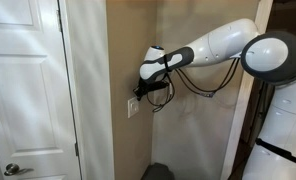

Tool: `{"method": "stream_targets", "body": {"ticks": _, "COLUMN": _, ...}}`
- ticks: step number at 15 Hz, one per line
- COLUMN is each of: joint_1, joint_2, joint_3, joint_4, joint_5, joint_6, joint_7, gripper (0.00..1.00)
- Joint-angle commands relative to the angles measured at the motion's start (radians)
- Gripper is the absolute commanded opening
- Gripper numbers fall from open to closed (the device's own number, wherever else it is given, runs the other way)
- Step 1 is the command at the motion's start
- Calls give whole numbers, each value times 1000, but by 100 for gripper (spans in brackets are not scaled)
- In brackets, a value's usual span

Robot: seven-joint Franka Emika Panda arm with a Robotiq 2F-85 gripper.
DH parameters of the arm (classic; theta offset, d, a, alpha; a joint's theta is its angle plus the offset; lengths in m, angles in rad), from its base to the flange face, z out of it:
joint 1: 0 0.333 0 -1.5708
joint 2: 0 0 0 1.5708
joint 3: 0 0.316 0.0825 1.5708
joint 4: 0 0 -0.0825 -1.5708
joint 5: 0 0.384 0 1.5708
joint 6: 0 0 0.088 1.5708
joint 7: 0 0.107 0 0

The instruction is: Flip the light switch on the right

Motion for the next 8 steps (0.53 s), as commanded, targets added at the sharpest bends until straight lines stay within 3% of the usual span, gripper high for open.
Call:
{"method": "stream_targets", "body": {"ticks": 1, "joint_1": -7, "joint_2": -70, "joint_3": -6, "joint_4": -45, "joint_5": -63, "joint_6": -76, "joint_7": 52, "gripper": 0}}
{"method": "stream_targets", "body": {"ticks": 8, "joint_1": -5, "joint_2": -90, "joint_3": -12, "joint_4": -43, "joint_5": -64, "joint_6": -176, "joint_7": 25, "gripper": 0}}
